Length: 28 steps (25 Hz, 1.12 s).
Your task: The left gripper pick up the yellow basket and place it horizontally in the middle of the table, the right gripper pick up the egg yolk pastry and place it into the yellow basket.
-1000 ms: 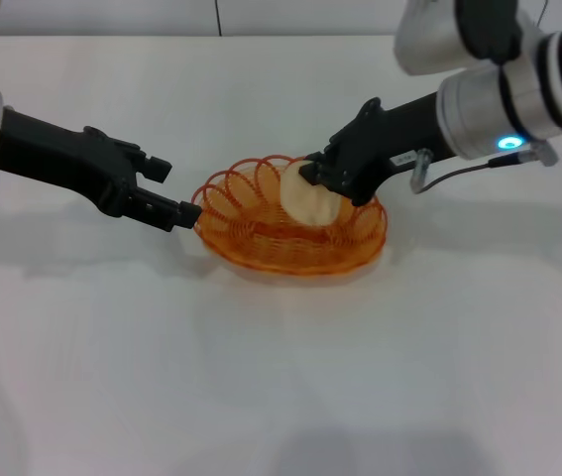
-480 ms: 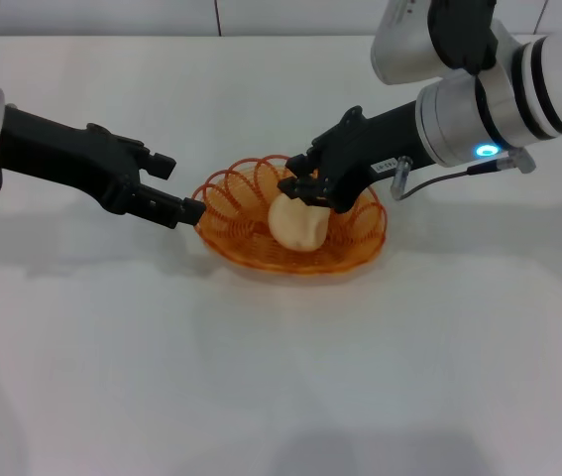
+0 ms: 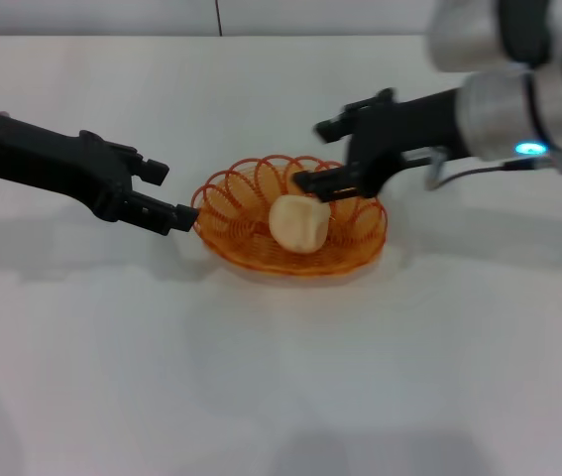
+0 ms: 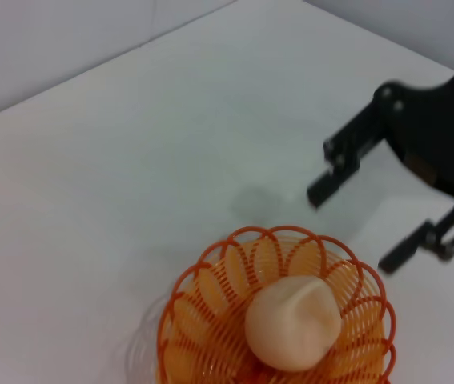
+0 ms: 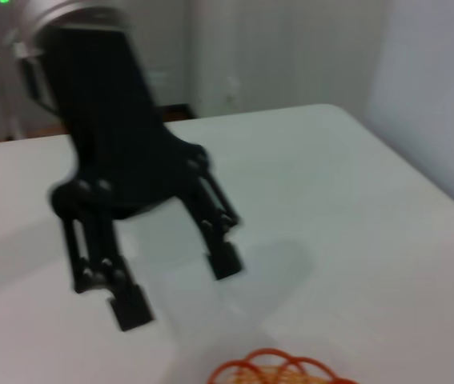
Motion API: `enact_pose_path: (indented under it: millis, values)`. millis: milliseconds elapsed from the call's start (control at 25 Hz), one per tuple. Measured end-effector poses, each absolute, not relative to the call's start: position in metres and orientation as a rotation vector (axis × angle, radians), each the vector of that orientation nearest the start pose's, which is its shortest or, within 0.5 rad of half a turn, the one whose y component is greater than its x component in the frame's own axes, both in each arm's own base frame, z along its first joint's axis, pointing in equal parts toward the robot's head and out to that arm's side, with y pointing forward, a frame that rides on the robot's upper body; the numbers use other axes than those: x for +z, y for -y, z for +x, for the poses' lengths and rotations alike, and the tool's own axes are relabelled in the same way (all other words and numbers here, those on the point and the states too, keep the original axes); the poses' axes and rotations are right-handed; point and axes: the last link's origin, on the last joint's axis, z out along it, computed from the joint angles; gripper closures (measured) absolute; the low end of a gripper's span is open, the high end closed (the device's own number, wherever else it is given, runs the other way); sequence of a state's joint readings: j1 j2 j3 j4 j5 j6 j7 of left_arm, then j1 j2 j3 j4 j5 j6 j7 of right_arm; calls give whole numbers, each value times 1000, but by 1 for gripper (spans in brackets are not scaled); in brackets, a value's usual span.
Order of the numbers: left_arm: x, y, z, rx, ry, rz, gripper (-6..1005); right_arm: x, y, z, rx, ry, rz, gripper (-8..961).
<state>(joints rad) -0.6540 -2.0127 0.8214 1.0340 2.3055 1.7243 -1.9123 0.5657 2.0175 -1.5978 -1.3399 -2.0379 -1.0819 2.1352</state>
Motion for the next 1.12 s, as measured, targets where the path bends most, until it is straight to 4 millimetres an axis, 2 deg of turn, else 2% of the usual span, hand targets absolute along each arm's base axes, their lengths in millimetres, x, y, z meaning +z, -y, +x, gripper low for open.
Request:
enact_pose_path:
  millis: [80,160,320,520,680,920,1120]
  values:
    - [55,-360,-219,-115,758,-2882,138,-25,-366,111,202,-275,-2761,375]
    - [56,-359,-222,-121,751,-2879,138,-11,-354,130,242,-312,-2722,308]
    - [59,-354,-229,-143,734,-2876,138,0,-340,144,315,-333,-2720,174]
    - [63,-349,-234,-160,685,-2880,138,9,-322,162,357,-345,-2761,134]
    - [65,-345,-239,-193,633,-2878,138,10,-314,167,383,-305,-2784,134]
    - [64,-344,-234,-253,541,-2890,138,9,-315,167,384,-286,-2787,134]
    - [55,-344,-222,-280,461,-2944,138,9,-318,165,376,-271,-2788,134]
